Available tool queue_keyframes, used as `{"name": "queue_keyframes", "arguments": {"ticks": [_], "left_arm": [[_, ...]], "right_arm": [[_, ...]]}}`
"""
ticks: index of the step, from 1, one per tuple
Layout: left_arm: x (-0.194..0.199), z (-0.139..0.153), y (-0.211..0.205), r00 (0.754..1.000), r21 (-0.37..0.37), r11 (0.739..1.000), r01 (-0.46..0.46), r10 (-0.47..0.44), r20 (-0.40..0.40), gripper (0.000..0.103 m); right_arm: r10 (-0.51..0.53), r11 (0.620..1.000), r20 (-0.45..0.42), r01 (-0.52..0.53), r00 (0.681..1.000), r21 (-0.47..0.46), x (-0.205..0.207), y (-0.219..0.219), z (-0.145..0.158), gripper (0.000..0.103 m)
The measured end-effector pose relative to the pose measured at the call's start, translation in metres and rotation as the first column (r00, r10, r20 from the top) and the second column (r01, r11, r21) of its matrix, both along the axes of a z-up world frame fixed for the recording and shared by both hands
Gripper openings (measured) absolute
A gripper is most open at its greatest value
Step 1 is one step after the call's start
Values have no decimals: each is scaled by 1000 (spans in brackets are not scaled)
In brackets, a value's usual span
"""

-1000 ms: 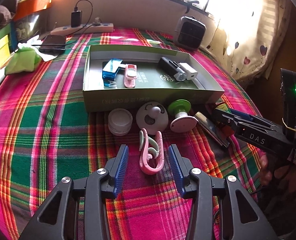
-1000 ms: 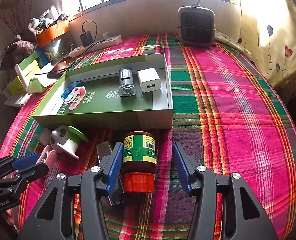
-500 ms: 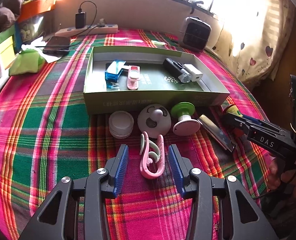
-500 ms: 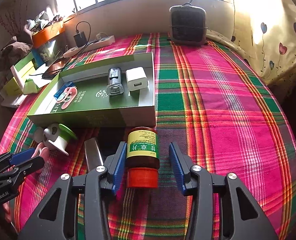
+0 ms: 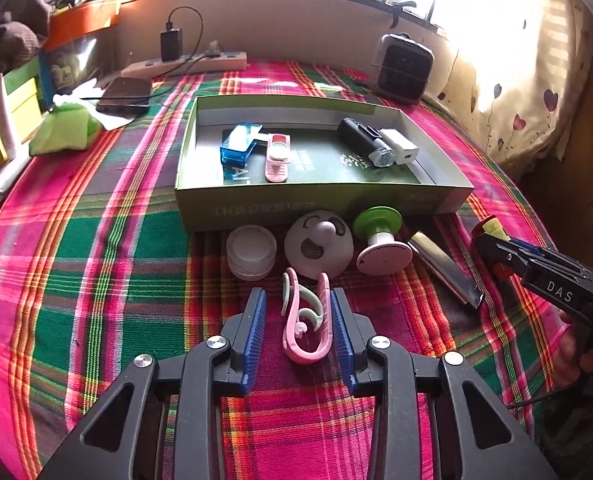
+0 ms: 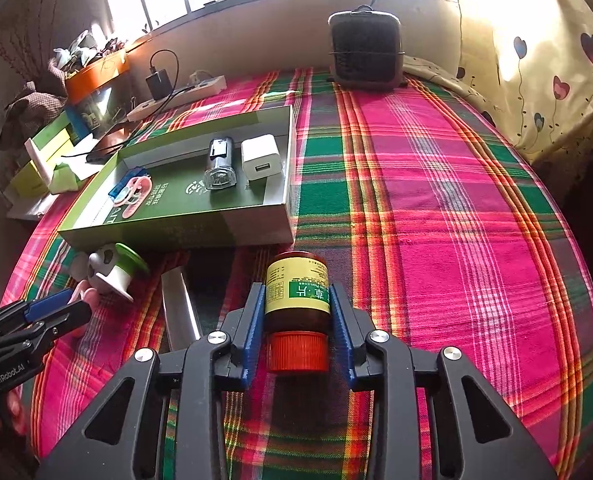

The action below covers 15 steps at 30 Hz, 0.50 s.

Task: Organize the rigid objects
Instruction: 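Close left gripper on the pink hook while right gripper closes on the brown jar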

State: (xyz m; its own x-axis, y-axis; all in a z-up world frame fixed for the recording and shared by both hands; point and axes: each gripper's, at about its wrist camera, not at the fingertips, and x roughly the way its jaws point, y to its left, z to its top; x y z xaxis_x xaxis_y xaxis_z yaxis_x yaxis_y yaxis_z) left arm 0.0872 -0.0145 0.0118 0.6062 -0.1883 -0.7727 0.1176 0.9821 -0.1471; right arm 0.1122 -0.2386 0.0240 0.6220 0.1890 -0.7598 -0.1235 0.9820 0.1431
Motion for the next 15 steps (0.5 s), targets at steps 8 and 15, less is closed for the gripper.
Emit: {"name": "queue_keyframes", "arguments": {"ticks": [8, 15], "left_arm": [[0, 0, 0, 1000, 0, 1000, -6, 6, 1, 23], [0, 0, 0, 1000, 1, 1000, -4, 4, 1, 23]], "right_arm": [[5, 1000, -1, -5, 1000, 6, -1, 0, 0, 33], [4, 1000, -1, -4, 1000, 8, 0, 0, 0, 33]]}}
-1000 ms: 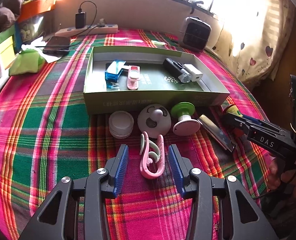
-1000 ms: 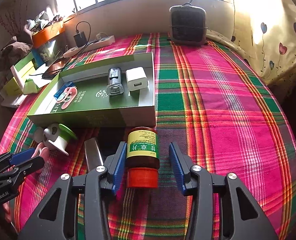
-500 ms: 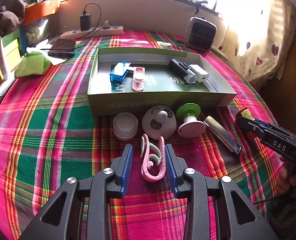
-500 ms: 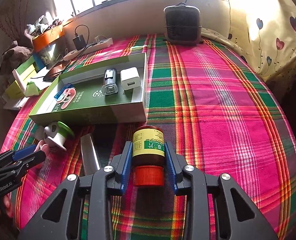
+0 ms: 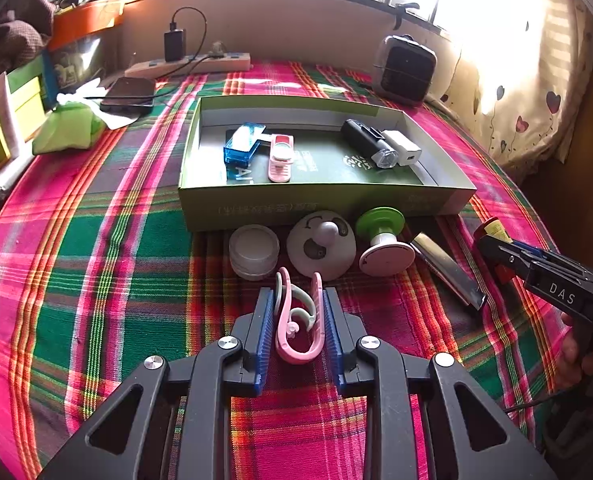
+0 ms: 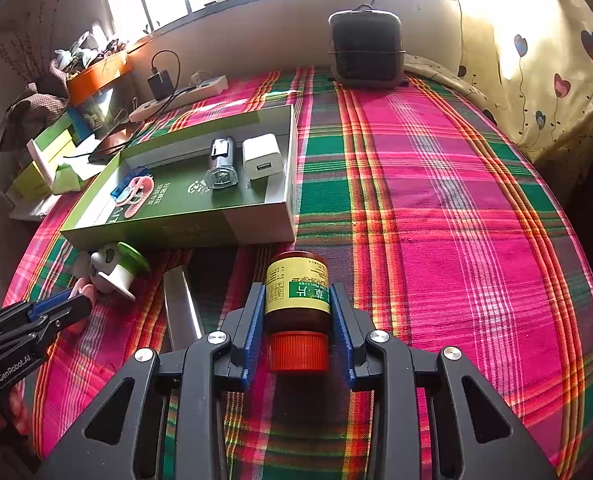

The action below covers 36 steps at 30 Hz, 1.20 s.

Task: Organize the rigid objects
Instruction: 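Close left gripper on the pink hook while right gripper closes on the brown jar, then carry the pink hook with left gripper while right gripper carries the jar into the box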

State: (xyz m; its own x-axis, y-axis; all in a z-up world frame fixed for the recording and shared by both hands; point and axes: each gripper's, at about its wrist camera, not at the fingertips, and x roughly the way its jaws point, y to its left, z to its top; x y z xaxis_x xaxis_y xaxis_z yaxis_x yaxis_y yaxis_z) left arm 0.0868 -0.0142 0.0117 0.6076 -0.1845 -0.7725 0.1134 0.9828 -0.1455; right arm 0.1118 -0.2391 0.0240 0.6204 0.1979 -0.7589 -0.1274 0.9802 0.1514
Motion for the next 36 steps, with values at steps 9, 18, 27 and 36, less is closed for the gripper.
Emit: {"name": "queue_keyframes", "arguments": {"ticks": [9, 18, 27, 36], "left_arm": [[0, 0, 0, 1000, -3, 1000, 1, -1, -3, 23], [-3, 9, -3, 1000, -11, 1000, 13, -13, 18, 23], [-7, 18, -2, 999, -22, 1000, 18, -17, 40, 23], [-8, 27, -1, 998, -38, 999, 24, -22, 59, 23]], "right_arm": [[1, 1000, 0, -1, 1000, -3, 0, 0, 0, 33], [-12, 1000, 13, 13, 1000, -6, -2, -2, 1, 33], [-6, 1000, 33, 7, 999, -14, -7, 1, 7, 33], [1, 1000, 48, 0, 999, -18, -10, 3, 14, 33]]}}
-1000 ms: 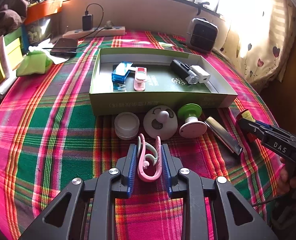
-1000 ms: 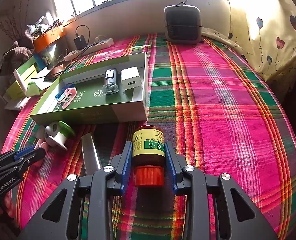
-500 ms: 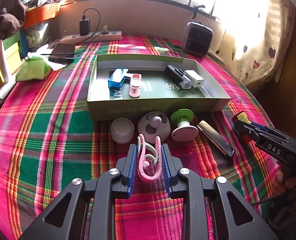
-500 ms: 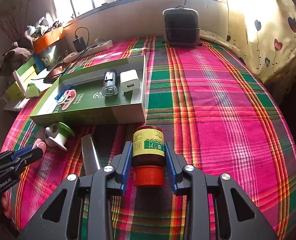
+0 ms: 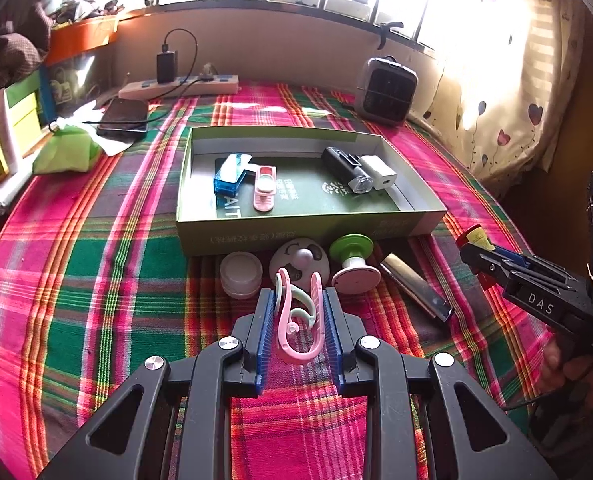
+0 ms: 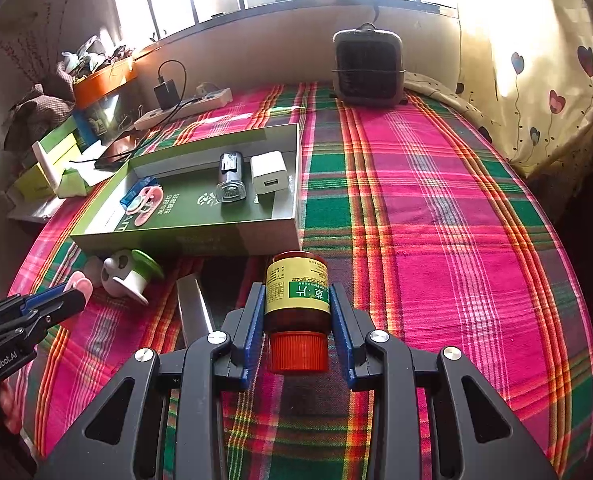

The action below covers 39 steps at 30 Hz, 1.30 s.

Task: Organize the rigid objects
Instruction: 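Carry the pink hook with left gripper while right gripper carries the jar into the box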

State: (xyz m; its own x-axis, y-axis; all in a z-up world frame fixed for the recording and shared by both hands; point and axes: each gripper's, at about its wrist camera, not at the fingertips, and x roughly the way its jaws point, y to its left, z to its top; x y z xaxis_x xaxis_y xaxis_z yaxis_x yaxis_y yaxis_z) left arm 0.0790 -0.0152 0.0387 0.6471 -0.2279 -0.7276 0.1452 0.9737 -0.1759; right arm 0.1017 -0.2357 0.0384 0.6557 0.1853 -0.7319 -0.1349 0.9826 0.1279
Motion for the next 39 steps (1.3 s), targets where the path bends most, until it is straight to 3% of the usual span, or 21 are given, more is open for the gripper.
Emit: {"name": "queue_keyframes", "arguments": {"ticks": [24, 39], "left_arm": [[45, 24, 24, 999, -19, 1000, -22, 22, 39, 23], [83, 15, 28, 999, 4, 1000, -27, 27, 16, 23]], "right_arm": [[67, 998, 60, -67, 996, -1, 28, 25, 34, 33], [51, 998, 6, -51, 999, -31, 82, 36, 22, 33]]}}
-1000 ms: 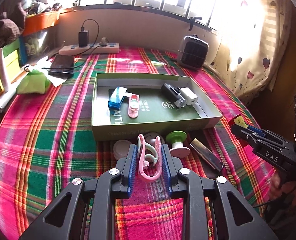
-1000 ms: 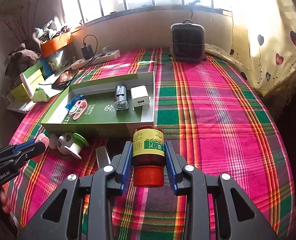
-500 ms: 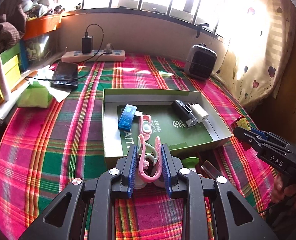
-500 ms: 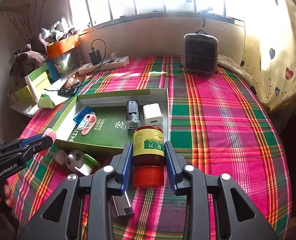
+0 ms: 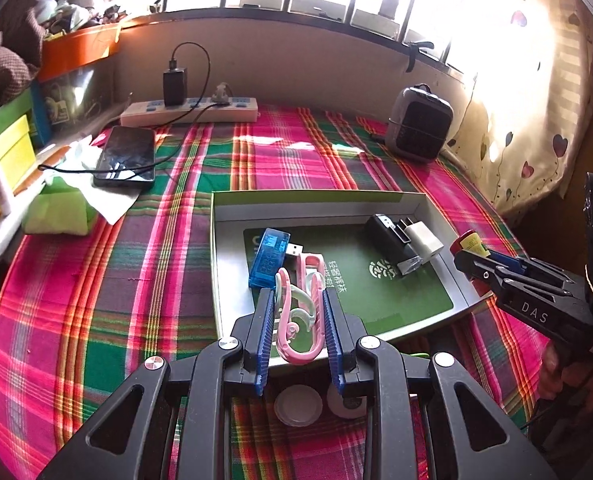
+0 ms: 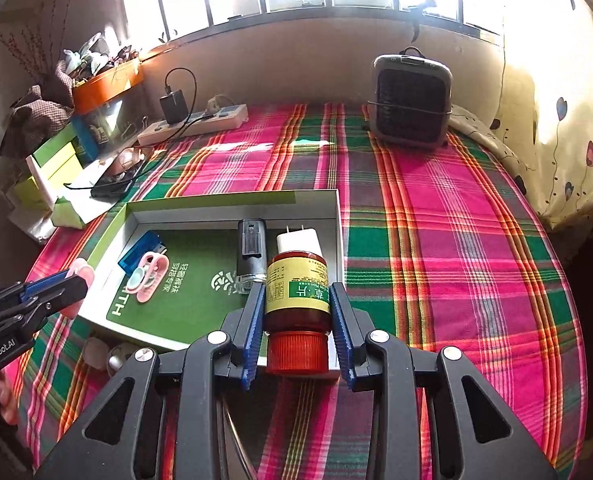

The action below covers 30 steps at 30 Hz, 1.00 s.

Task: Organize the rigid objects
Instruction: 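Carry the pink hook with left gripper while right gripper carries the jar into the box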

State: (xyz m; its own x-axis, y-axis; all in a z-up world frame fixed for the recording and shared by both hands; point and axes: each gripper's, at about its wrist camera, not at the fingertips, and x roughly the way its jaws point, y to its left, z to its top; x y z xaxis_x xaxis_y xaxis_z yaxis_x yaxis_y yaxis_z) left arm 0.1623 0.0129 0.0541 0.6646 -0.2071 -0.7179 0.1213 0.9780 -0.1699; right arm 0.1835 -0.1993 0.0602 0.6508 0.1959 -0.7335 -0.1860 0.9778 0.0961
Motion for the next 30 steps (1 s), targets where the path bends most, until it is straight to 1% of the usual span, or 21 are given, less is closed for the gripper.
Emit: {"name": "queue_keyframes", "arguments": {"ticks": [13, 25, 30], "left_arm": [[18, -19, -5, 999, 43, 999, 0, 2, -43, 23], [24, -26, -7, 998, 45, 999, -4, 6, -60, 23], [25, -27, -7, 998, 39, 999, 0, 2, -65, 23]], "right_arm": [[22, 999, -37, -24, 999, -43, 23, 11, -19, 33], [33, 996, -37, -36, 999, -77, 25, 18, -24, 33], [37, 994, -27, -39, 999, -105, 24, 21, -25, 33]]}}
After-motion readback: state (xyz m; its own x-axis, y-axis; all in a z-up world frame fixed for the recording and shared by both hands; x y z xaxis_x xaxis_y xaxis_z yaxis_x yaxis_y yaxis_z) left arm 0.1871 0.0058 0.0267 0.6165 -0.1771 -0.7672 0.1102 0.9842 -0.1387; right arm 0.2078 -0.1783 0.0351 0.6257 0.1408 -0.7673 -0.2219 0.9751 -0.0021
